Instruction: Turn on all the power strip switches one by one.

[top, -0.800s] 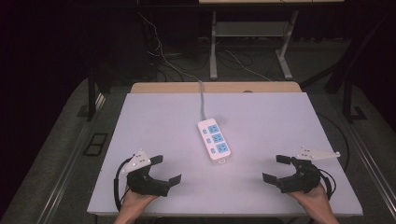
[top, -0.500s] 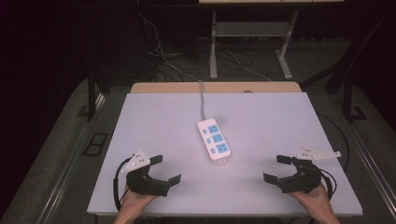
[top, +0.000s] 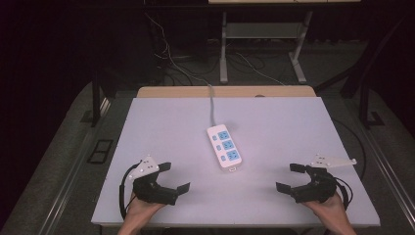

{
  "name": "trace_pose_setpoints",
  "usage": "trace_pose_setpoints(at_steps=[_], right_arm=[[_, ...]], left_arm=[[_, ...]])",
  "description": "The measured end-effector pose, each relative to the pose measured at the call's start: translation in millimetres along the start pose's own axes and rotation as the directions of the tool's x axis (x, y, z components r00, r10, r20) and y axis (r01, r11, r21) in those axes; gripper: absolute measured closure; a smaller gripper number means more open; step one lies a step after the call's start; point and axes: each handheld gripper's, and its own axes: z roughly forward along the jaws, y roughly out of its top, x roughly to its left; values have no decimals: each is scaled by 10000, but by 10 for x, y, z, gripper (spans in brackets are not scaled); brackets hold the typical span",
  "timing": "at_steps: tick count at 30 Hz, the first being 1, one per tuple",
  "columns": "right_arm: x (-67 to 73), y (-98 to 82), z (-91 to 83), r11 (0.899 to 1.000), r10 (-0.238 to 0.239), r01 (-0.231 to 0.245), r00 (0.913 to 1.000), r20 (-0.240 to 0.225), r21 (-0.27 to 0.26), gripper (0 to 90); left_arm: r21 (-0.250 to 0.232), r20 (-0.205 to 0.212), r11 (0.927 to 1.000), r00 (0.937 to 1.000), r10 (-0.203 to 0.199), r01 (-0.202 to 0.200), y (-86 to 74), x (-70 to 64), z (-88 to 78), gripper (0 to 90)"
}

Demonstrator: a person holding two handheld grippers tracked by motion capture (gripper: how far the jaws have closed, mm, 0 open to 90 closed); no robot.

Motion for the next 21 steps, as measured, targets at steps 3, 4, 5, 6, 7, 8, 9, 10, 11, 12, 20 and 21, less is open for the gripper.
trace_pose_setpoints(at_steps=[3, 4, 5, 6, 7, 8, 9, 10, 11, 12, 20, 21], right_arm=[[-7, -2, -2, 10000, -19, 19, 10000, -31, -5, 7], [-7, -2, -2, 10000, -19, 19, 10000, -31, -5, 7], [-10, -4, -2, 10000, -40, 40, 10000, -37, 3, 7], [-10, -4, -2, 10000, -40, 40, 10000, -37, 3, 7], [-12, -5, -5, 10000, -38, 38, 10000, -35, 10, 7], [-12, -6, -6, 10000, -41, 41, 10000, -24, -1, 7], [-13, -6, -7, 10000, -35, 35, 10000, -37, 1, 7], [-13, -6, -8, 10000, -32, 32, 10000, -51, 12, 7], [-13, -6, -8, 10000, -32, 32, 10000, -51, 12, 7], [-14, -8, -7, 10000, -24, 24, 10000, -39, 24, 7], [-16, -30, -8, 9999, -1, 1, 10000, 5, 121, 7], [-16, -30, -8, 9999, -1, 1, 10000, 5, 121, 7]], left_arm=[[95, -60, 9999, 10000, 71, -70, 23, 2, -5, 0], [96, -93, 9999, 9999, 94, -93, 28, 6, -4, 0], [129, -114, 9999, 9999, 85, -84, 35, 12, -1, 0], [168, -107, 9998, 9999, 66, -64, 41, 21, 5, 0], [211, -121, 9998, 9999, 55, -53, 51, 30, 12, 0], [294, -121, 9995, 9999, 69, -65, 62, 39, 17, 0], [341, -127, 9994, 9999, 52, -48, 75, 45, 23, 0], [408, -126, 9991, 9999, 88, -83, 91, 53, 28, 0], [453, -116, 9989, 9999, 78, -73, 105, 57, 35, 0], [495, -100, 9987, 9999, 83, -78, 121, 60, 41, 0], [889, 48, 9954, 9994, 344, -347, 243, 74, 99, 0], [932, 90, 9950, 9993, 356, -363, 257, 73, 110, 0]])
